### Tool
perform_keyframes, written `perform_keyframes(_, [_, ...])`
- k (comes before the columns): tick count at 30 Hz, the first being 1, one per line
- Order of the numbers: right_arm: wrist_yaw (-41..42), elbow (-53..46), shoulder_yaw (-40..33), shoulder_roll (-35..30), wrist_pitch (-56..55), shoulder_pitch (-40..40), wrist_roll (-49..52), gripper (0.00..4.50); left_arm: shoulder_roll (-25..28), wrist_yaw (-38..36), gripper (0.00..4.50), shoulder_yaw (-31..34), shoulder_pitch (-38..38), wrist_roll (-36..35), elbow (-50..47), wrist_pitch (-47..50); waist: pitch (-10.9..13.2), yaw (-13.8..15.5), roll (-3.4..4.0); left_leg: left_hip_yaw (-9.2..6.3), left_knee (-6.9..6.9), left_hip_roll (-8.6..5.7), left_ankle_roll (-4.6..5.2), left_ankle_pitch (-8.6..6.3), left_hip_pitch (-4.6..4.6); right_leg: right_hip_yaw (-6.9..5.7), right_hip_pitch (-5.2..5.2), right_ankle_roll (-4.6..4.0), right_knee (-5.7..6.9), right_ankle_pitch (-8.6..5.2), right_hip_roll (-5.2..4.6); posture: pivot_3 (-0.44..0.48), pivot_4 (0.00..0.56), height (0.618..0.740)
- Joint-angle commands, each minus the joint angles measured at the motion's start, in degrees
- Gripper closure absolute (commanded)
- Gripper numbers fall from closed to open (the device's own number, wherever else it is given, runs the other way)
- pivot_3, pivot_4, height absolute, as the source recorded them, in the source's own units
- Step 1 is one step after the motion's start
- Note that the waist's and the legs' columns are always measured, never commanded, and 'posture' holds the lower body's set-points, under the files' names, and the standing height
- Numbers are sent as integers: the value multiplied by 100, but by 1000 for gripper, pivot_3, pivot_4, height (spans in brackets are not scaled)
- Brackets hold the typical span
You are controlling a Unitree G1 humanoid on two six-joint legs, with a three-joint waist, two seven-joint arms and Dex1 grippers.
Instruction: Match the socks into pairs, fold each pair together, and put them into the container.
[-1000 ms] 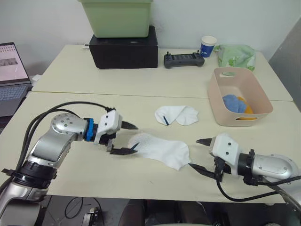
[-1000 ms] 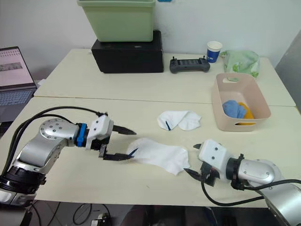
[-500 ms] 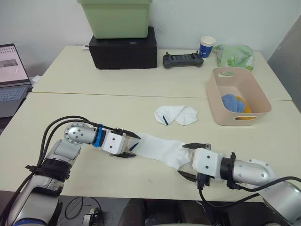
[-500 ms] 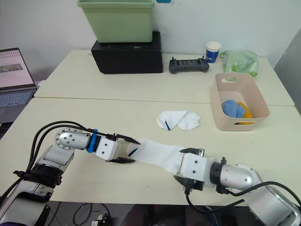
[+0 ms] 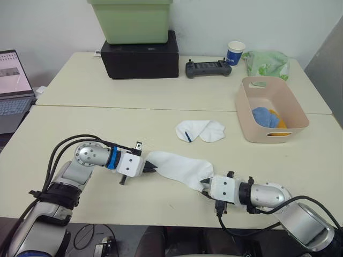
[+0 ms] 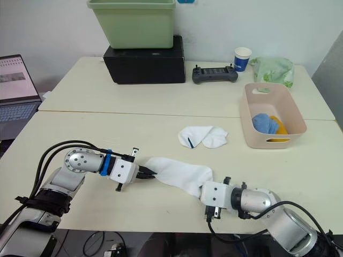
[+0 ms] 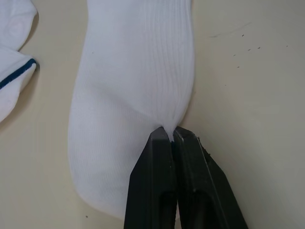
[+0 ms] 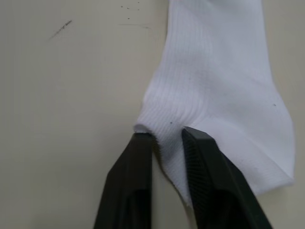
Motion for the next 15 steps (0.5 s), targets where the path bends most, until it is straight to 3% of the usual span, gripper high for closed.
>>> perform_keyframes(1, [110, -111, -298, 90, -13, 32, 180, 4476, 230, -335, 4500, 3, 183, -319, -509, 631, 0, -1, 0, 0, 0, 0, 0, 0, 0, 0, -1, 0, 0, 0, 0, 0, 150, 725])
perform_keyframes(5, [287, -466, -682, 205, 398, 84, 706, 4476, 693, -990, 4500, 34, 410, -1005, -1484, 2086, 1, -20, 2, -2, -4, 8, 0, 0, -4, 1, -8, 0, 2, 0, 10, 0, 150, 725])
perform_keyframes(9, [473, -1124, -1145, 286, 1324, 208, 1700, 4476, 1574, -1440, 4500, -71, 654, -1892, -2655, 3763, 2, -25, 2, -7, -3, 12, 1, 0, -3, -1, -6, -1, 5, 0, 13, 0, 150, 725])
perform_keyframes(12, [362, -1717, -1853, 571, 2684, 313, 3325, 4476, 2692, -1443, 4500, -329, 813, -3215, -3591, 5279, 4, -35, 0, -9, -5, 14, 1, -1, -2, -1, -3, -1, 3, -1, 15, 0, 150, 725])
perform_keyframes(15, [45, -1782, -2224, 746, 3524, 246, 4100, 4476, 2930, -1443, 4500, -586, 628, -3615, -3683, 6197, 4, -25, 11, -8, -6, 11, 2, -1, 3, 0, 5, -1, 1, -1, 14, 0, 150, 725])
